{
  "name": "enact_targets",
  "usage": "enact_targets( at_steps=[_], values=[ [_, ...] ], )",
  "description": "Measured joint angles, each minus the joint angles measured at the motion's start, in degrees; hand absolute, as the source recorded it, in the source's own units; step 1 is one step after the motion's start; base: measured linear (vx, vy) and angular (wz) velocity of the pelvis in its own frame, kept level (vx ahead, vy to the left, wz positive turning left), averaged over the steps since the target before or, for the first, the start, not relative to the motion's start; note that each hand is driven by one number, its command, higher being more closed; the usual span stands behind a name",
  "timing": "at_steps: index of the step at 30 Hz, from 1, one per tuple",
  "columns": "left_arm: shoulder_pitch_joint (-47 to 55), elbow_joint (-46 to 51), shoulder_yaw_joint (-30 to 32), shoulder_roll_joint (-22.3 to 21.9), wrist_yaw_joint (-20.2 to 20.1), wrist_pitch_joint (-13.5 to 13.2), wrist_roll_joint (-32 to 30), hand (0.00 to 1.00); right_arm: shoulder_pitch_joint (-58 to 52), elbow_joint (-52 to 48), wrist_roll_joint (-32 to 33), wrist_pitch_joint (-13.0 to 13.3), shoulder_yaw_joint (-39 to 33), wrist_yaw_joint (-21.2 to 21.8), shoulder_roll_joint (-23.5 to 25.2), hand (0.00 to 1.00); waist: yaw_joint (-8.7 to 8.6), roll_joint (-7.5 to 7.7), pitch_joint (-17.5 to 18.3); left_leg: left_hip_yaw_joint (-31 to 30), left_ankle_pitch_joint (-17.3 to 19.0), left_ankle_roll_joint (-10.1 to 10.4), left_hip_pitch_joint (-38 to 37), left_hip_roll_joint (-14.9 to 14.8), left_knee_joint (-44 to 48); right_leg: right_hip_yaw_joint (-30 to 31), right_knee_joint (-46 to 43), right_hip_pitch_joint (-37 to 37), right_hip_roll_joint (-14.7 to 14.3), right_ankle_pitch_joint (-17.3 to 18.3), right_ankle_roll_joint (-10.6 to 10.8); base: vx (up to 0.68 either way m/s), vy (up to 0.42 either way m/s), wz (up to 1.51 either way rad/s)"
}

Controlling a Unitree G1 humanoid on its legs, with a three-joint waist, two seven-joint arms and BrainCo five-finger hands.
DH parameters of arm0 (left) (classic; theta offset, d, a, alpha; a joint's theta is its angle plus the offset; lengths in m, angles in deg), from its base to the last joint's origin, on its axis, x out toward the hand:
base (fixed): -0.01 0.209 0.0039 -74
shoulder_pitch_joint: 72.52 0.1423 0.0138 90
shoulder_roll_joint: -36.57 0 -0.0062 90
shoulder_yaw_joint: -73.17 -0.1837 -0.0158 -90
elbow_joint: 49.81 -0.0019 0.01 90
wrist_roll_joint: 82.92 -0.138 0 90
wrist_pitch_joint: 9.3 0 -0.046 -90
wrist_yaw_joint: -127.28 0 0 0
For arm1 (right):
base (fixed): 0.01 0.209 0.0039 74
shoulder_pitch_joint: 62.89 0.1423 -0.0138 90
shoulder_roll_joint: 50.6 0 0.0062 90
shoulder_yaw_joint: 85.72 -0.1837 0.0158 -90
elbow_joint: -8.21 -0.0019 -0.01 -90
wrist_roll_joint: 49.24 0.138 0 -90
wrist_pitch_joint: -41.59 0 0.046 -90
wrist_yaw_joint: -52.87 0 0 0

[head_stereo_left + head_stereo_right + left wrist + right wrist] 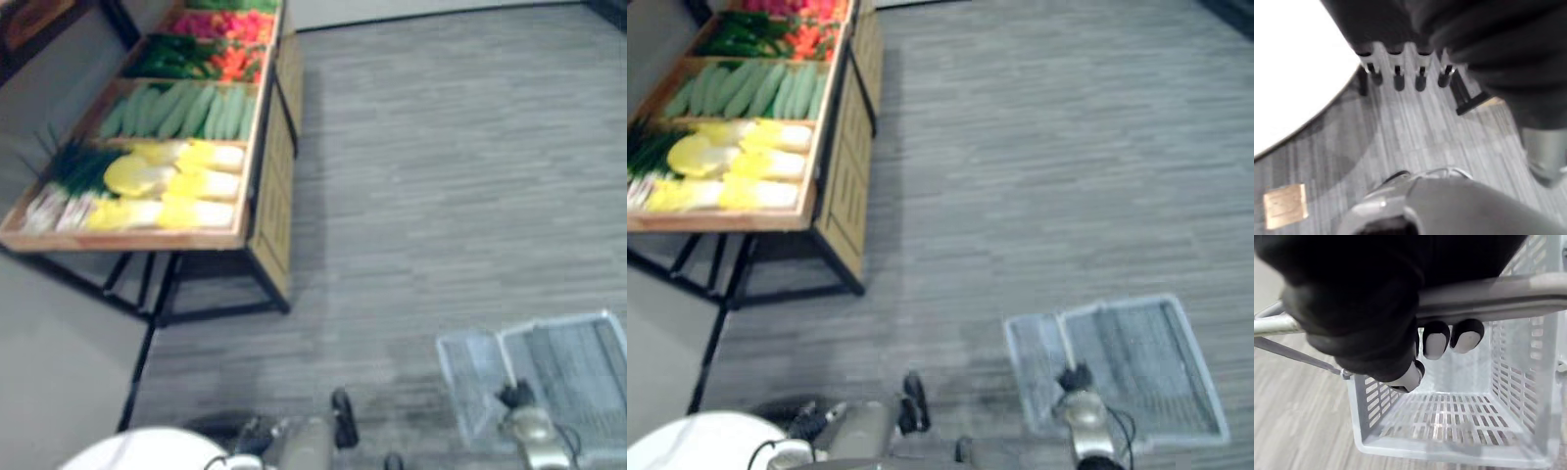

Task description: Pick vegetable in the basket

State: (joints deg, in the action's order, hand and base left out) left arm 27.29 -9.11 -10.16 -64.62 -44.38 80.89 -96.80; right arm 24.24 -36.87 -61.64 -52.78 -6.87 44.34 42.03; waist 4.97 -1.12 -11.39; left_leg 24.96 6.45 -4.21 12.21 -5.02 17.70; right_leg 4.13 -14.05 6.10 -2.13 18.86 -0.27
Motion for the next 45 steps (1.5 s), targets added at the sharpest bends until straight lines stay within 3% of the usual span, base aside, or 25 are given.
enact_targets(
  at_steps=[1, 2, 3, 4, 8, 9, 11, 13, 15, 16, 18, 19, 20, 23, 26, 30, 32, 33, 35, 37, 40, 42, 43, 44, 45],
  values=[
    [-0.12, -0.11, -0.15, 0.51, 0.00, 0.05, 0.07, 0.00, -0.99, 1.21, -0.07, -0.58, -1.09, 0.00, 0.61, 1.00, -0.27, 1.96, 0.08, 0.19, 2.50, -0.48, -1.89, 1.56, -0.28, -1.62, -9.83, -3.40, 1.47, 1.67, 5.04, 0.62, 0.210, -0.15],
    [-0.13, -0.14, -0.15, 0.64, 0.00, 0.10, 0.08, 0.00, -1.60, 1.46, -0.10, -0.88, -1.74, 0.06, 0.96, 1.00, -0.33, 2.17, 0.11, 0.18, 3.33, -0.26, -2.90, 1.76, -0.21, -2.96, -16.55, -5.76, 1.95, 0.91, 8.43, 0.59, 0.180, 0.05],
    [-0.24, -0.20, -1.08, 1.37, 0.00, 0.48, 0.09, 0.00, -3.15, 1.50, -0.17, -1.72, -2.50, 0.25, 1.53, 1.00, -0.95, 2.13, 0.13, -1.13, 4.89, -0.23, -5.39, 1.96, -0.21, -5.77, -29.02, -10.29, 3.02, -4.37, 13.74, 0.55, 0.170, 0.51],
    [-0.50, -0.54, -3.27, 2.43, -0.04, 1.02, 0.08, 0.00, -4.48, 1.51, -0.11, -2.63, -3.19, 0.37, 2.09, 1.00, -2.79, 2.44, 0.00, -3.24, 5.93, -0.39, -8.98, 2.76, -1.41, -8.41, -40.08, -13.96, 5.40, -5.87, 14.61, 0.56, 0.133, 0.75],
    [-2.22, -1.02, -6.24, 2.94, 0.18, 1.65, 0.06, 0.00, -5.92, -0.23, 0.09, -2.30, -7.52, -0.91, 1.08, 1.00, -5.86, 1.29, -0.51, -8.43, 5.83, -0.28, -20.71, 4.16, -8.79, -13.71, -42.38, -18.92, 10.62, -2.39, 8.34, 0.60, 0.002, 0.71],
    [-3.23, -1.04, -6.32, 2.92, 0.18, 1.66, 0.06, 0.00, -5.81, -0.22, 0.65, -1.94, -7.69, -0.86, 1.27, 1.00, -6.70, 0.62, -0.61, -10.48, 5.70, -0.06, -22.41, 2.86, -9.79, -13.68, -35.48, -20.18, 10.19, -1.27, 6.25, 0.57, -0.177, 0.85],
    [-5.89, -1.05, -6.30, 2.73, 0.17, 1.58, 0.02, 0.00, -5.71, -0.23, 1.91, -1.44, -8.02, -0.88, 1.37, 1.00, -7.12, 0.14, -0.70, -12.63, 5.26, 0.70, -22.68, 0.93, -10.01, -12.12, -20.85, -22.08, 9.90, -2.06, 6.55, 0.46, -0.231, 0.92],
    [-7.17, -1.35, -6.03, 2.64, 0.13, 1.47, -0.41, 0.00, -5.01, -0.57, 2.42, -1.25, -9.28, -0.91, 1.45, 1.00, -7.93, 0.08, -0.78, -13.48, 5.71, 5.17, -24.38, -1.22, -12.34, -9.94, -4.27, -22.86, 10.35, -8.65, 6.39, 0.47, -0.301, 0.75],
    [-6.14, -2.76, -3.47, 2.93, 0.07, 1.39, -0.93, 0.00, -5.16, -0.93, 2.40, -1.09, -9.21, -0.82, 2.16, 1.00, -7.74, 1.67, -0.43, -13.38, 7.72, 8.75, -27.66, -2.38, -13.86, -9.69, 0.21, -22.72, 11.58, -11.79, 6.17, 0.54, -0.406, 0.39],
    [-4.29, -3.50, -1.14, 3.34, -0.05, 1.24, -0.92, 0.00, -5.21, -1.17, 2.37, -1.14, -8.77, -0.69, 2.96, 1.00, -7.51, 2.87, -0.15, -13.53, 10.01, 11.77, -28.94, -3.62, -9.68, -10.28, -4.34, -23.15, 11.46, -13.82, 5.93, 0.69, -0.600, 0.39],
    [-1.90, -3.98, 0.50, 3.26, -0.09, 1.27, -0.79, 0.00, -5.56, -1.53, 2.41, -1.12, -7.93, -0.34, 2.97, 1.00, -7.58, 1.75, -0.63, -13.80, 9.85, 12.60, -20.12, -9.90, 13.65, -12.04, -8.46, -21.22, 9.86, -13.90, 5.42, 0.54, -0.533, 0.35],
    [-0.53, -3.82, 0.52, 2.01, -0.20, 1.22, -0.51, 0.00, -5.52, -2.06, 2.42, -1.14, -7.12, 0.01, 1.34, 1.00, -6.54, -1.38, -1.90, -14.82, 7.95, 11.01, -12.33, -15.69, 31.02, -13.68, -7.37, -18.00, 6.02, -12.39, 3.07, 0.47, -0.441, -0.09],
    [0.51, -3.88, 0.65, 1.02, -0.33, 1.46, 0.17, 0.00, -4.59, -2.10, 2.44, -1.28, -5.88, 0.16, -0.30, 1.00, -4.94, -3.45, -3.19, -15.64, 8.23, 11.01, -7.38, -17.21, 41.43, -13.85, -5.61, -14.35, 3.76, -11.39, 1.54, 0.48, -0.389, -0.20],
    [2.10, -3.69, 1.47, 0.56, -0.36, 1.63, 0.24, 0.00, -3.56, -2.29, 2.42, -1.30, -4.95, 0.32, -0.58, 1.00, -3.57, -2.67, -3.89, -13.87, 8.37, 11.13, 0.06, -13.17, 43.14, -14.76, 0.35, -7.00, 3.55, -10.89, 0.95, 0.44, -0.286, 0.05],
    [3.07, -3.01, 2.77, 0.04, -0.89, 1.62, 0.24, 0.00, -1.13, -3.69, 2.42, -1.30, -4.44, 0.40, -0.64, 1.00, -2.30, -1.76, -4.26, -0.80, 7.90, 10.37, 2.71, -9.86, 25.44, -16.70, 7.21, -0.15, 3.39, -10.62, 0.77, 0.45, -0.202, 0.23],
    [2.81, -3.34, 5.03, -1.62, -1.91, 1.68, 0.23, 0.00, 3.02, -4.11, 2.34, -1.18, -4.28, 0.47, -3.11, 1.00, -2.57, -1.64, -4.25, 21.62, 2.45, 3.21, 1.26, -5.47, 3.64, -22.59, 9.48, 5.30, 3.19, -6.89, 3.23, 0.57, -0.072, 0.53],
    [3.04, -5.08, 6.87, -3.15, -1.99, 1.75, 0.27, 0.00, 3.20, -3.95, 2.09, -1.08, -4.32, 0.63, -3.68, 1.00, -2.20, -1.86, -4.00, 22.52, 2.61, -6.42, -1.12, -3.30, 0.26, -24.42, 1.92, 6.01, 3.69, -1.50, 5.62, 0.65, 0.035, 0.69],
    [2.90, -5.65, 8.43, -1.99, -2.21, 1.90, 1.65, 0.00, 3.10, -3.46, 2.06, -1.08, -4.24, 0.85, -2.20, 1.00, -2.17, 0.41, -3.88, 20.77, 3.92, -7.33, -3.09, -0.46, 0.14, -25.38, -9.34, 3.96, 7.76, 1.24, 7.51, 0.57, 0.077, 1.05],
    [3.31, -5.37, 8.44, -1.31, -1.90, 2.27, 2.46, 0.00, 3.27, -3.50, 2.17, -1.07, -4.40, 1.30, -1.13, 1.00, -2.27, 2.17, -3.66, 16.19, 5.81, -7.28, -5.14, 2.45, -1.12, -25.18, -29.23, -2.90, 12.24, -2.18, 11.10, 0.58, 0.039, 1.29],
    [3.29, -5.21, 8.29, -1.13, -1.65, 2.80, 2.47, 0.00, 3.94, -3.31, 2.28, -0.98, -5.52, 1.21, -0.90, 1.00, -3.24, 2.25, -3.72, 8.28, 6.62, -5.97, -10.18, 4.75, -2.91, -23.21, -42.24, -8.68, 16.19, -1.25, 9.33, 0.59, -0.037, 1.64],
    [2.72, -4.25, 6.43, -1.14, -0.81, 2.76, 2.48, 0.00, 3.48, -2.42, 2.25, 0.32, -6.69, 0.42, -1.51, 1.00, -3.58, 0.74, -3.40, -1.73, 5.60, -4.08, -14.87, 4.22, -5.54, -19.97, -32.88, -11.27, 14.50, 0.88, 5.59, 0.46, -0.176, 1.73],
    [0.06, -3.81, 4.70, -0.34, -0.03, 2.05, 2.48, 0.00, 2.02, -1.98, 2.28, 1.36, -9.70, -0.37, -1.87, 1.00, -4.72, 0.67, -2.71, -12.70, 4.23, -1.80, -15.08, 3.87, -6.69, -3.33, -18.38, -14.84, 9.06, -0.05, 7.22, 0.40, -0.364, 2.70],
    [-1.02, -3.86, 3.87, 0.14, 0.15, 1.82, 2.46, 0.00, 1.22, -1.37, 2.27, 1.47, -10.98, -0.63, -1.88, 1.00, -5.22, 1.56, -2.33, -16.46, 3.82, 0.32, -14.52, 4.59, -6.64, 3.00, -12.28, -14.93, 8.66, -1.38, 8.76, 0.38, -0.457, 3.04],
    [-2.05, -3.15, 3.05, 2.22, 0.18, 1.60, 2.41, 0.00, -0.06, -0.37, 2.38, 1.39, -11.97, -0.90, -1.63, 1.00, -5.37, 4.65, -2.03, -19.97, 3.75, 2.52, -14.10, 6.92, -6.44, 6.28, -4.02, -14.77, 11.31, -8.41, 9.21, 0.30, -0.423, 2.39],
    [-2.80, -3.12, 2.65, 2.96, 0.20, 1.54, 2.36, 0.00, -0.16, 0.76, 2.36, 1.39, -12.24, -0.95, -1.55, 1.00, -5.23, 5.79, -2.87, -21.69, 4.50, 3.89, -14.20, 7.95, -5.86, 5.69, -5.00, -15.44, 12.42, -11.15, 11.41, 0.26, -0.464, 2.15]
  ],
)
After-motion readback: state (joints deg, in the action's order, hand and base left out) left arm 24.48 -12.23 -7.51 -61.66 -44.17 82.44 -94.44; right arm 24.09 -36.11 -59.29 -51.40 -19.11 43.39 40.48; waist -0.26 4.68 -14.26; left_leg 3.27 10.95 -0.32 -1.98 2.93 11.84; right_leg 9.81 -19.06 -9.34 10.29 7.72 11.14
